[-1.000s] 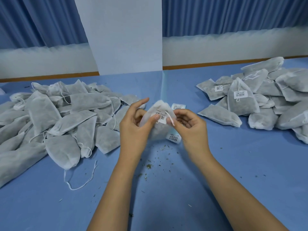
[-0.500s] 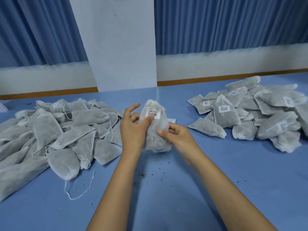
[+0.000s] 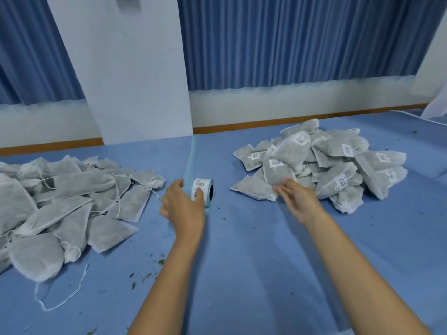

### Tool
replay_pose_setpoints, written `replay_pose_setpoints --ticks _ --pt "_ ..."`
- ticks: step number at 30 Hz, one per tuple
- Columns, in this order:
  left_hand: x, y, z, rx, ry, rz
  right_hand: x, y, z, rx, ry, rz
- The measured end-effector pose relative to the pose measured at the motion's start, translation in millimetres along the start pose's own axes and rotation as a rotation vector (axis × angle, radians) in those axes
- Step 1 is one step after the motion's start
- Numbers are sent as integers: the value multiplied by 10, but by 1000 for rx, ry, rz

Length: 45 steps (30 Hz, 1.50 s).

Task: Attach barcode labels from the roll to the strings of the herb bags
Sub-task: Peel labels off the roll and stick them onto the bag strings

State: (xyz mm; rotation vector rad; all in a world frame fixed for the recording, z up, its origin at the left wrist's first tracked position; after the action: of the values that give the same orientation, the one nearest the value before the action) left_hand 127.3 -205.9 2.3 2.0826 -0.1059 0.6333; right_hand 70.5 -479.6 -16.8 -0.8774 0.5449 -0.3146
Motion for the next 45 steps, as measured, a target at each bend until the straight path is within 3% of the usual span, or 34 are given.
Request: replay_pose_setpoints --ticks 4,9,12,15,20,25,30,34,41,45 --pt "-1 -370 67 -70 -153 -346 -1 373 208 -293 -36 -45" --pt "-46 -650 19 -290 -113 -459 -130 877 919 -680 -298 -165" --pt "-25 -736 -58 -436 -123 -510 -157 1029 1212 -883 -354 -315" --pt "63 -685 -161 -531 -156 -318 -127 1074 1369 -1079 -355 -490" --pt "213 -411 -244 -685 -236 -38 10 1223 1413 -1223 -391 -372" --pt "305 -181 -238 -635 -253 126 33 1310 1434 -1416 -464 -367" --pt "549 99 -242 -745 -194 157 54 1245 1421 -1490 -438 -443" --pt "737 174 -264 -818 -213 165 120 1145 1357 -1365 -321 -476" --pt "666 -560 57 -722 -145 -303 121 1099 1283 -1203 -315 -401" --pt "564 -659 147 -792 -166 -344 177 1103 1263 -1003 -389 -193"
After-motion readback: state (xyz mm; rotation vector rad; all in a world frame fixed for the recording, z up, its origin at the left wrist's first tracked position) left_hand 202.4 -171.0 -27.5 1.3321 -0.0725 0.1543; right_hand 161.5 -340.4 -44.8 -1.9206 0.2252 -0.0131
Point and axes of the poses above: each hand's wrist, its own x-axis towards the middle knuckle, its own z-axis out of the palm, y = z × x, the point moved 6 cm from there along x, towards the middle knuckle, and after that the axes turned 10 degrees about z, right-handed, at the moved point
